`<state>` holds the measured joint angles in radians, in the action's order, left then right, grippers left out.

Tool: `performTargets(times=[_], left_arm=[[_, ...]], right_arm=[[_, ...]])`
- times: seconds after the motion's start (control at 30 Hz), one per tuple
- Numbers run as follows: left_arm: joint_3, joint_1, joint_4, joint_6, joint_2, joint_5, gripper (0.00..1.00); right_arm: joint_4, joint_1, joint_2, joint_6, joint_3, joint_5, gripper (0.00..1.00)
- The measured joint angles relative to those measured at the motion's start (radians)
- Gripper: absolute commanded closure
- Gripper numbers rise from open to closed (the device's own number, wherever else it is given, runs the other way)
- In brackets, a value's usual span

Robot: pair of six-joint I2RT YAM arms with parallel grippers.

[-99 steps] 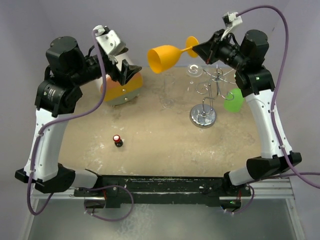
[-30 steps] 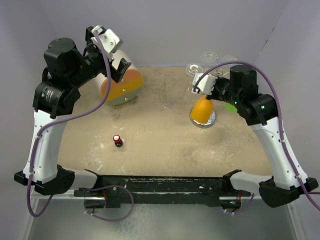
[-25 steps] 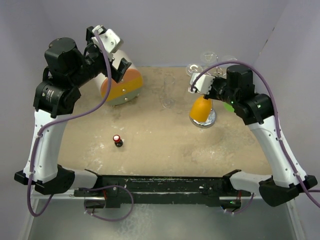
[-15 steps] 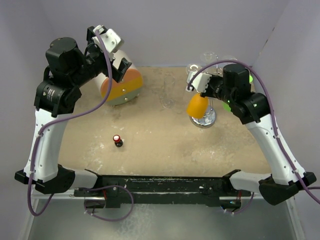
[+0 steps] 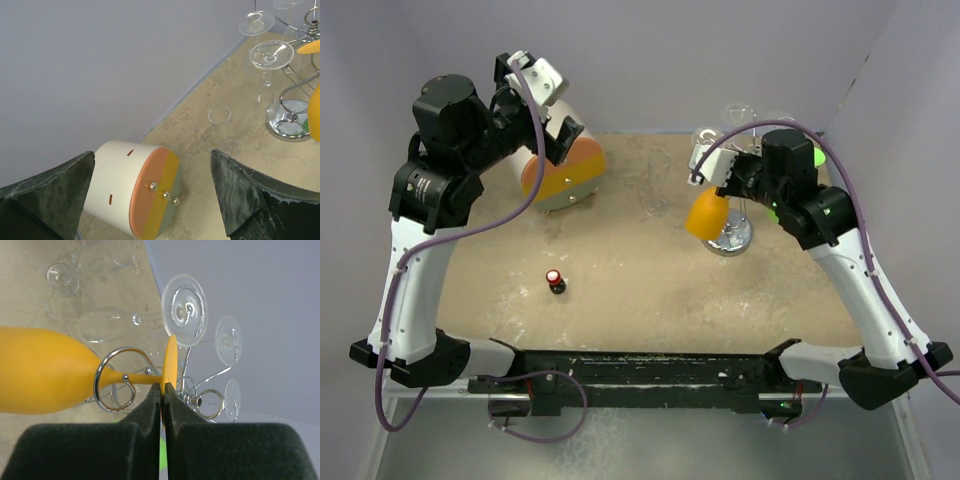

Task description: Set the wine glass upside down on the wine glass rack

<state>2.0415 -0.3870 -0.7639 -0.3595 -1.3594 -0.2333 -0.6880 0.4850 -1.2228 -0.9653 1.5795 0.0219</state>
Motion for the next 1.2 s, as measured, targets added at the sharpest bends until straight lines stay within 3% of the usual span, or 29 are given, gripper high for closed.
performTargets(times=[1.2], left_arm=[[-0.006,0.001,0.0,0.0,-0.014,-0.01,0.01]], right_arm=[[-0.032,0.045,0.007,0.014,0.005,-0.066,1.0]])
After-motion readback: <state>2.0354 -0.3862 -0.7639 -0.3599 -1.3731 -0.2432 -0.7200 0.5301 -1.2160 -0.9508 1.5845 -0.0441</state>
